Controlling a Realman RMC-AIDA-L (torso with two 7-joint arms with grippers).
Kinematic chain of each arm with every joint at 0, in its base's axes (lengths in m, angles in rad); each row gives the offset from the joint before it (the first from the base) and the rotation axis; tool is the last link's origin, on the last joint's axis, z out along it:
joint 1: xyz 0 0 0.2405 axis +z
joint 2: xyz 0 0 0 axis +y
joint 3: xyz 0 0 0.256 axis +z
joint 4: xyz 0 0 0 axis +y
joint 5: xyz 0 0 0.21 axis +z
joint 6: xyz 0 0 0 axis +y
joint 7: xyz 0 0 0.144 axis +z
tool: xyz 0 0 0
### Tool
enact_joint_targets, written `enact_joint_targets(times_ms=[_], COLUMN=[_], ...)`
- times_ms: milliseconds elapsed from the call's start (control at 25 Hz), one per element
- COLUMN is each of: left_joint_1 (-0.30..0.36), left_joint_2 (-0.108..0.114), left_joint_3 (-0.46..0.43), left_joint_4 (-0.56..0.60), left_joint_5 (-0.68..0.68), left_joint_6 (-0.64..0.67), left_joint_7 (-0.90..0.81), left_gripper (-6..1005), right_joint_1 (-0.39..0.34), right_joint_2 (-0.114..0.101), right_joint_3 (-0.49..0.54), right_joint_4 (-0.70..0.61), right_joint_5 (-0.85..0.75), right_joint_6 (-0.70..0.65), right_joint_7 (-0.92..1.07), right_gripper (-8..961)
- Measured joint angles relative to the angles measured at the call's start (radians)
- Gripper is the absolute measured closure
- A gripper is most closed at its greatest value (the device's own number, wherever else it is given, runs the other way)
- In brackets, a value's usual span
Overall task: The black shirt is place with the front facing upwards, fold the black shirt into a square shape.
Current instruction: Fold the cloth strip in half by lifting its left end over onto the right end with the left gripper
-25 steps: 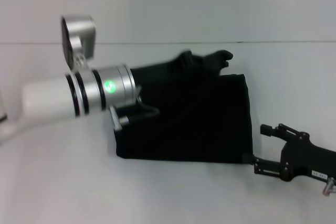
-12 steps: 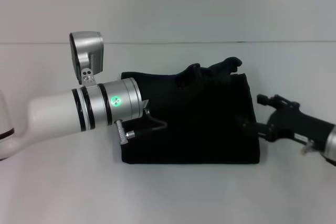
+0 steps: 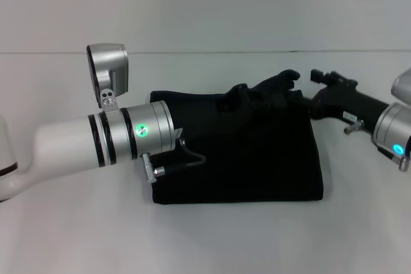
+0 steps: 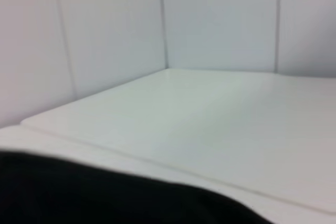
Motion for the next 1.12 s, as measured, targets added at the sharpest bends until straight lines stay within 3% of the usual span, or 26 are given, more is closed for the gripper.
enact_joint_targets(times_ms=[720,1120], left_joint_1=[0.01,0.015], left_joint_2=[0.0,-0.001], left_joint_3=[0.012,0.004], left_joint_4=[-0.092,-0.129], left_joint_5=[0.008,0.001], left_joint_6=[-0.038,-0.037], left_joint_7=[0.067,0.089], left_gripper=[891,858], right_joint_1=[-0.005,-0.078], right_joint_2=[-0.007,-0.006], right_joint_3=[0.026,0.292], right_joint_4=[-0.014,-0.012], right_joint_5=[0.094,0.11], right_joint_6=[0.064,0.05], right_joint_7=[-0.013,-0.013], right_gripper=[20,20])
